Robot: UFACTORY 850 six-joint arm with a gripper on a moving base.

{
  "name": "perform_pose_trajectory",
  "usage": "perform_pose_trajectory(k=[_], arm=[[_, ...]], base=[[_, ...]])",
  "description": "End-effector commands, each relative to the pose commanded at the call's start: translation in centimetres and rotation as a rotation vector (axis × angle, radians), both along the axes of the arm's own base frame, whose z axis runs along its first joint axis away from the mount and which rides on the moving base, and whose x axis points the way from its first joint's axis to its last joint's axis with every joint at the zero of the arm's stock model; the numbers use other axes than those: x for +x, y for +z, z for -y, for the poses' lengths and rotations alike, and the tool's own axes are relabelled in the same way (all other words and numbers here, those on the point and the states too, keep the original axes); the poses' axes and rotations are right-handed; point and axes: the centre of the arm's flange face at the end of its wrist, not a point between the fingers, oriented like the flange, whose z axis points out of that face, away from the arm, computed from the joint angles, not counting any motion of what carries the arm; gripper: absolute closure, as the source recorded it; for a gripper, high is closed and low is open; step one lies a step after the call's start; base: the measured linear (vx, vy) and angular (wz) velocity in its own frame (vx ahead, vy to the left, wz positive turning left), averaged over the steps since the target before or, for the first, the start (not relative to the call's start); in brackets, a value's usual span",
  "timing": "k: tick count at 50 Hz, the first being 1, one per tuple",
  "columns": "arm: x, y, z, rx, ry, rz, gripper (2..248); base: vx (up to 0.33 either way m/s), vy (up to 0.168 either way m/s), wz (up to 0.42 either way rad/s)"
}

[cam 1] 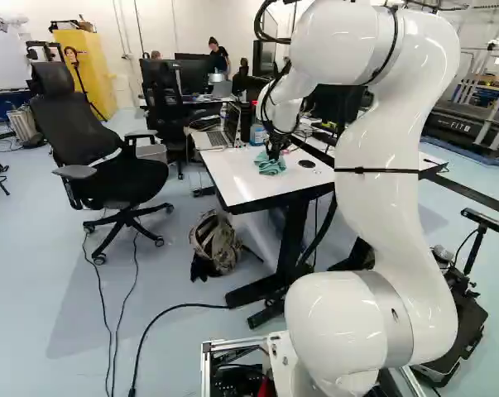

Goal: Clean the table with the green towel

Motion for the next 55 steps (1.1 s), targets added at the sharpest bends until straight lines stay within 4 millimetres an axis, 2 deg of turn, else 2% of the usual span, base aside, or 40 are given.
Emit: perform_pose_trajectory(k=[55], arm=[[7.6,-0.7,-2.4,-0.004,0.040,0.070,228]], base=[[0.000,0.000,0.000]])
